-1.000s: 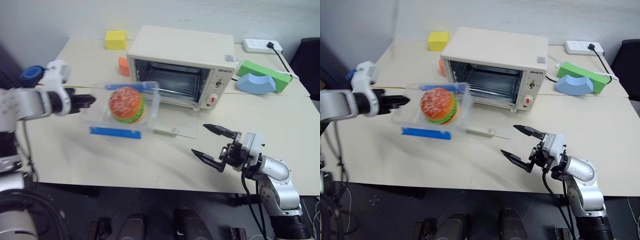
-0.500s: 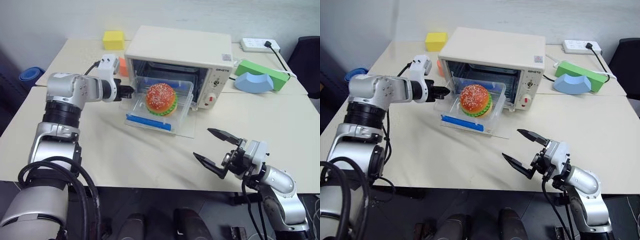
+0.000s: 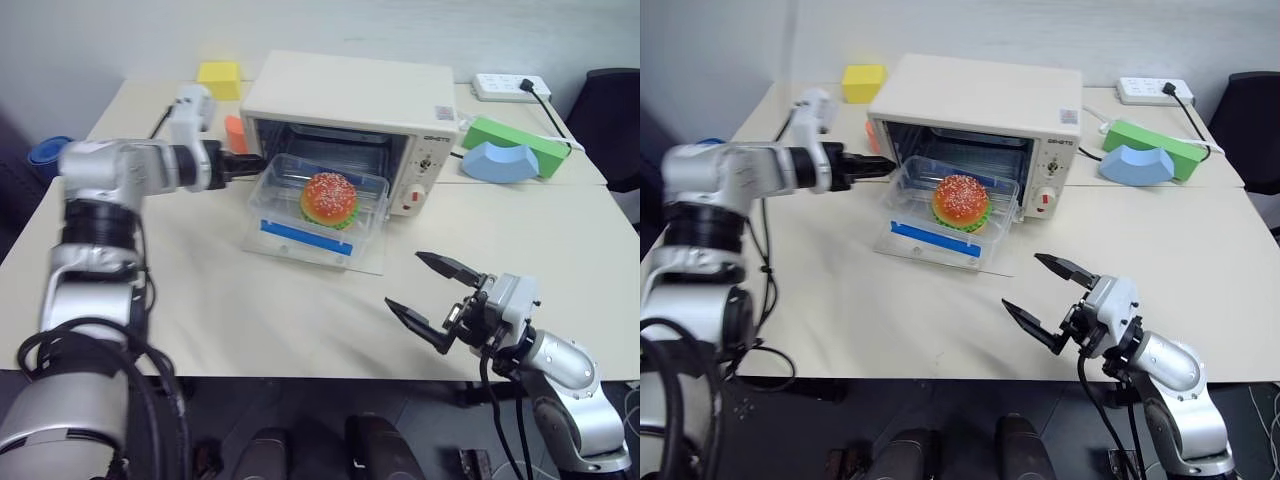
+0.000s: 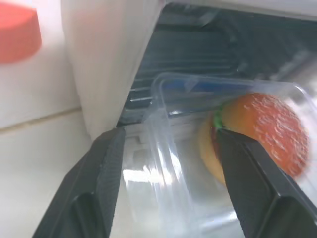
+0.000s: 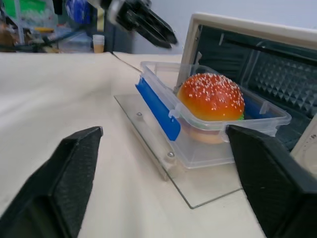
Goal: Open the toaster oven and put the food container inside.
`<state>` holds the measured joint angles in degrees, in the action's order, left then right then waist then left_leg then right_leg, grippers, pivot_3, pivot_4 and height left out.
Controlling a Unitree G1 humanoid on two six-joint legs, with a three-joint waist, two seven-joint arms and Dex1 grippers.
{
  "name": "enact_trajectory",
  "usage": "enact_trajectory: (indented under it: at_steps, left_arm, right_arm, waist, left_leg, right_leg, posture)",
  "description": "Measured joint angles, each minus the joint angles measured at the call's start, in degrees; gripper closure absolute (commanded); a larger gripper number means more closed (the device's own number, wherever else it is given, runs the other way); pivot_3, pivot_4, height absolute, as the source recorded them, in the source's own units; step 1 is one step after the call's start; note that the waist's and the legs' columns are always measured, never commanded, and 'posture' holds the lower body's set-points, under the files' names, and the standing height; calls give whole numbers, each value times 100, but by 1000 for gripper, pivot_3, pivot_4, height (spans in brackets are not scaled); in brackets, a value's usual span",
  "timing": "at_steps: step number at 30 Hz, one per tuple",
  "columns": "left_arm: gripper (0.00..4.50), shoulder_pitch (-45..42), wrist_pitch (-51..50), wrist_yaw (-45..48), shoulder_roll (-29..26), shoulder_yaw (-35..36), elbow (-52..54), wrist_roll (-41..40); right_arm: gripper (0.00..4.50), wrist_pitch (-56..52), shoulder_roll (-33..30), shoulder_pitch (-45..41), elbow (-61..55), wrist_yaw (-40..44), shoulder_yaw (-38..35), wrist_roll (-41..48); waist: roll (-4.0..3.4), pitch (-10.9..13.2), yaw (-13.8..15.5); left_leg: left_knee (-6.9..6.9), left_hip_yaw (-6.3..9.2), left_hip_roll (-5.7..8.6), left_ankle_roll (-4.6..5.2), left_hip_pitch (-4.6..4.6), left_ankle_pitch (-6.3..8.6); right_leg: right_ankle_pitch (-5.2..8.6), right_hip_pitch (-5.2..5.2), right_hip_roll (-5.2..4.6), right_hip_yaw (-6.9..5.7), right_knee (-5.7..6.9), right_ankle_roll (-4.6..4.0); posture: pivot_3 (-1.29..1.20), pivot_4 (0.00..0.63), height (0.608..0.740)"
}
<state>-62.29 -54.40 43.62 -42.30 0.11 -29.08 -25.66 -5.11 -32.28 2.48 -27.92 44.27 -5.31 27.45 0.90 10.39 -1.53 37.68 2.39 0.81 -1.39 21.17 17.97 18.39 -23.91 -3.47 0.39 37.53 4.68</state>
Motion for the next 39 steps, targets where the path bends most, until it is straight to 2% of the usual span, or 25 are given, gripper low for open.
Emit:
enact_trajectory:
  at_steps: [3, 5, 7, 10, 14, 17, 20, 27, 32, 39]
  left_arm:
    - [2479, 1140, 883, 1170, -644, 3, 704, 7]
    - [3081, 2262, 1986, 2263, -945, -23, 1428, 18]
    - [3649, 2775, 2459, 2749, -880, -162, 1924, 16]
    - [4487, 2935, 2667, 2589, -124, -180, 2310, -51]
    - [4487, 2930, 3180, 2135, 557, -194, 2236, 154]
    - [4487, 2726, 3671, 1452, 1177, -183, 1564, 534]
    - [4487, 2438, 3841, 940, 1518, -138, 1053, 726]
    - [4487, 2068, 4293, 450, 2019, -22, 290, 910]
    - [4487, 1313, 4691, -169, 2506, 120, -799, 1057]
    - [4487, 569, 5220, -917, 2726, 638, -2155, 1081]
  right_arm:
    - [2252, -668, -117, -163, -124, -159, 168, 11]
    - [2906, -1086, -117, -402, -161, -232, 506, -29]
    - [3555, -1234, -101, -604, -96, -232, 782, -154]
    - [4478, -1201, 92, -1119, 361, -226, 1212, -526]
    - [4478, -930, 400, -1591, 1157, -303, 1391, -925]
    - [4478, -618, 549, -2131, 1911, -398, 1381, -1271]
    - [4478, -322, 631, -2517, 2379, -400, 1379, -1442]
    - [4478, 289, 803, -3383, 3774, -407, 1213, -1733]
    - [4478, 796, 1184, -4206, 4989, -508, 1182, -1957]
    - [4478, 1364, 1542, -4992, 6467, -772, 1122, -2180]
  waist:
    - [0, 0, 6]
    - [0, 0, 14]
    - [0, 0, 104]
    - [1, 0, 282]
    - [1, 0, 272]
    - [1, 0, 254]
    - [1, 0, 213]
    - [1, 0, 133]
    - [1, 0, 114]
    - [1, 0, 5]
  left_leg:
    - [2, 7, -3, -2, 2, -1]
    - [3, 7, -4, -1, 4, 0]
    - [15, 18, -3, 6, 8, 4]
    - [42, 28, 3, 49, 10, 27]
    - [42, 18, 12, 44, 10, 23]
    - [43, 10, 15, 38, 11, 19]
    - [41, 10, 11, 35, 13, 18]
    - [42, 5, 12, 32, 12, 16]
    - [43, 1, 12, 30, 13, 15]
    - [39, 0, 13, 27, 23, 13]
  right_leg:
    - [4, 0, 0, -3, -10, -7]
    - [6, 1, -5, -2, -13, -12]
    - [6, 9, -8, -7, -19, -12]
    - [1, 28, -11, -13, -23, -2]
    - [-2, 23, -11, -9, -18, 3]
    - [-2, 15, -7, -9, -11, 3]
    - [-2, 11, -4, -10, -9, 3]
    - [-3, 11, -6, -9, -8, 5]
    - [-4, 8, -5, -9, -1, 7]
    - [-5, -3, -10, -10, 17, 8]
  posture:
    - [0, 150, 740]
    - [0, 150, 740]
    - [0, 150, 740]
    - [0, 150, 740]
    - [0, 150, 740]
    - [0, 150, 740]
    - [0, 150, 740]
    - [0, 150, 740]
    - [0, 150, 740]
    - [0, 150, 740]
